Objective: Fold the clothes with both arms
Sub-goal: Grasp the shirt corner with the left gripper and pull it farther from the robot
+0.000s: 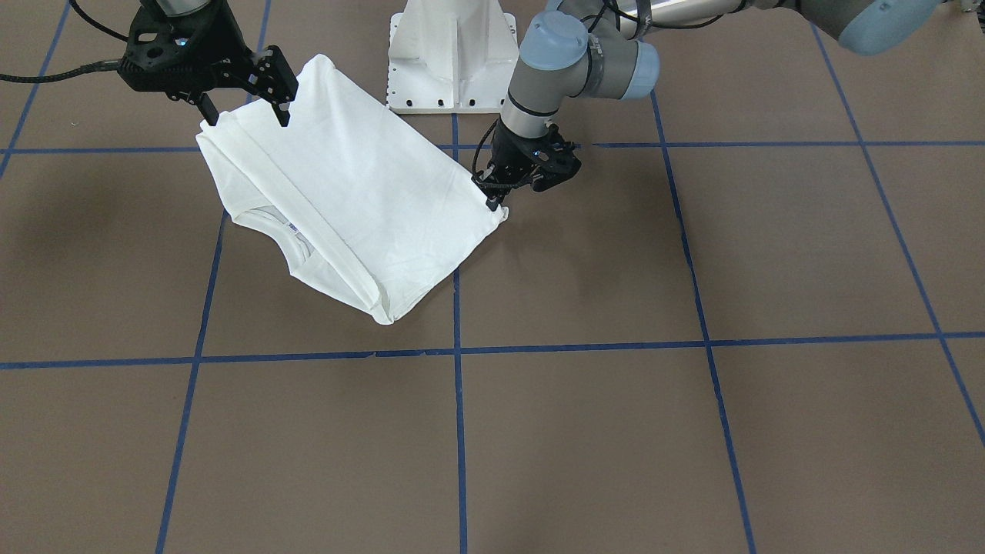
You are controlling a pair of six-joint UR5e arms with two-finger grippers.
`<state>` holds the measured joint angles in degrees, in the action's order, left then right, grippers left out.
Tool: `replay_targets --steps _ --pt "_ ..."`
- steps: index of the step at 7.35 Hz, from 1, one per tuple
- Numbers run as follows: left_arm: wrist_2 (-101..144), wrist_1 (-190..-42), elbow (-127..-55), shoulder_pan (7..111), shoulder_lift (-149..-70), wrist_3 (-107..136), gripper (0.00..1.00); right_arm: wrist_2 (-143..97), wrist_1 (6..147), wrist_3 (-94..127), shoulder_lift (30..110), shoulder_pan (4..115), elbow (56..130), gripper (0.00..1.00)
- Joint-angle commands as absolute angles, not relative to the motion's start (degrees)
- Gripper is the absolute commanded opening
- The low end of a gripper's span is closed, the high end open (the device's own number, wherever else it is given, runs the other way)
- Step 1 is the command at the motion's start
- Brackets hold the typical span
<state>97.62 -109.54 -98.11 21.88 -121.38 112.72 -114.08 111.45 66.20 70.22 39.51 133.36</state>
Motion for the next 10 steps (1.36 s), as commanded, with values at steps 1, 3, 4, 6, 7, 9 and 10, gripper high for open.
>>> replay_targets --steps 1,3,4,6,7,9,10 --pt "97.9 -108.4 -98.0 26.9 -121.3 107.4 0.00 -114.0 111.4 66.3 70.2 39.5 133.3 1.00" --pt "97.8 -107.9 -96.8 30.7 -121.4 103.1 0.00 -114.0 111.4 66.3 70.1 39.5 133.3 1.00" --pt "97.9 -108.0 -94.5 33.5 -122.2 99.4 0.00 -113.9 111.4 66.4 70.1 39.6 133.2 1.00" --pt "97.8 -109.1 -85.7 37.8 -128.2 93.5 0.00 -113.9 111.4 66.4 69.7 39.5 133.1 1.00" --pt "97.7 -111.2 -80.0 39.6 -131.6 90.2 0.00 -113.9 111.4 66.4 69.7 39.5 132.8 1.00" --pt "97.5 -124.1 -65.6 41.2 -137.2 87.0 0.00 -113.9 111.2 67.1 69.7 39.5 132.6 1.00" --pt "97.5 -128.1 -59.8 42.3 -140.0 85.1 0.00 -113.9 111.2 67.5 69.7 39.5 132.6 1.00"
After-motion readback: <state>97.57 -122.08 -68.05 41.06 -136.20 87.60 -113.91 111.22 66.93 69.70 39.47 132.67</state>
